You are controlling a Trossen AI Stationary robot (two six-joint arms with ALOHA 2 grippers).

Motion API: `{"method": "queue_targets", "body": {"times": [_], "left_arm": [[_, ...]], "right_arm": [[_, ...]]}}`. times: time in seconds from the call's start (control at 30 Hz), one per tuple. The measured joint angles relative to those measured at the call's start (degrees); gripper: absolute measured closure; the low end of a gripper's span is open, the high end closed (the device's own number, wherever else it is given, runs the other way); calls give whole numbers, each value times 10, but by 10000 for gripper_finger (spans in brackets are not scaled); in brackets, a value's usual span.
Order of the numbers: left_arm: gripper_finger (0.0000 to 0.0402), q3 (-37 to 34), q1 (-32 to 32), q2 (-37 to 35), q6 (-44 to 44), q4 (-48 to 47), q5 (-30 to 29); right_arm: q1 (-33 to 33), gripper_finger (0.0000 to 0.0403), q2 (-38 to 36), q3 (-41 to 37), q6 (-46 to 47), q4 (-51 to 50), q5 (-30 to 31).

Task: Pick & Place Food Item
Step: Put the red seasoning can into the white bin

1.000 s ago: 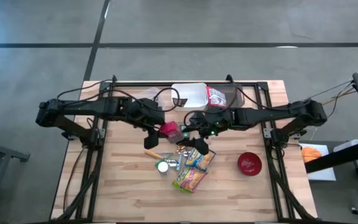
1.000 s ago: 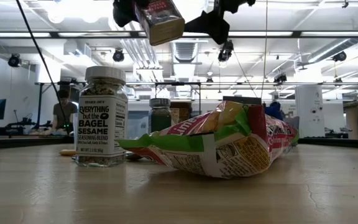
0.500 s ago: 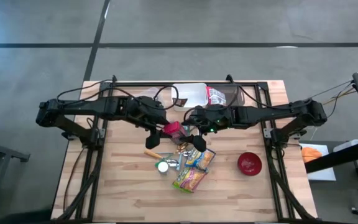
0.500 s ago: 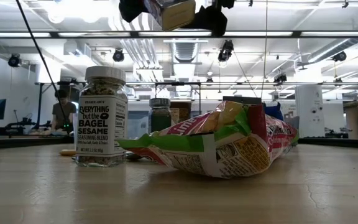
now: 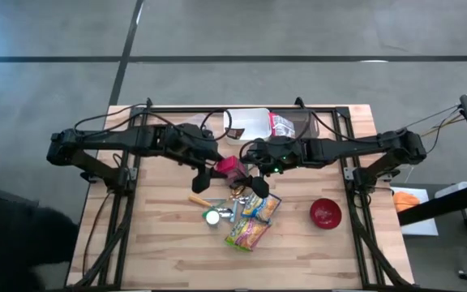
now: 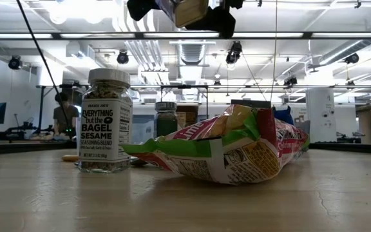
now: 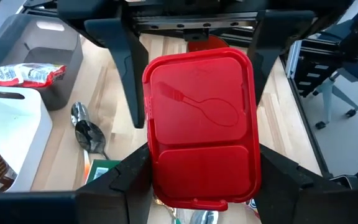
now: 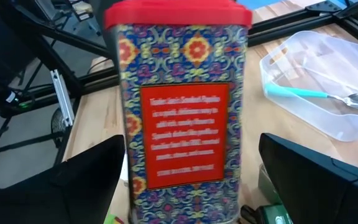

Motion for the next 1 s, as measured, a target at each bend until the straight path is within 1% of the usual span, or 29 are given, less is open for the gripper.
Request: {"method": "queue_targets", "body": {"times": [0.37, 0.43, 0.53, 0.77, 1.0], "left_arm": [[196, 0, 0, 0, -3, 0, 0], [196, 0, 0, 0, -4, 2, 0], [196, 0, 0, 0, -4, 7, 0], [196, 0, 0, 0, -1, 8, 1], [196, 0, 0, 0, -2, 10, 2]], "right_arm": [[0, 36, 0, 0, -2, 0, -11], [0, 41, 0, 0, -2, 0, -11], [0, 71, 0, -1, -2, 0, -11], [0, 196, 0, -1, -2, 2, -18], [0, 200, 0, -1, -2, 3, -21]]}}
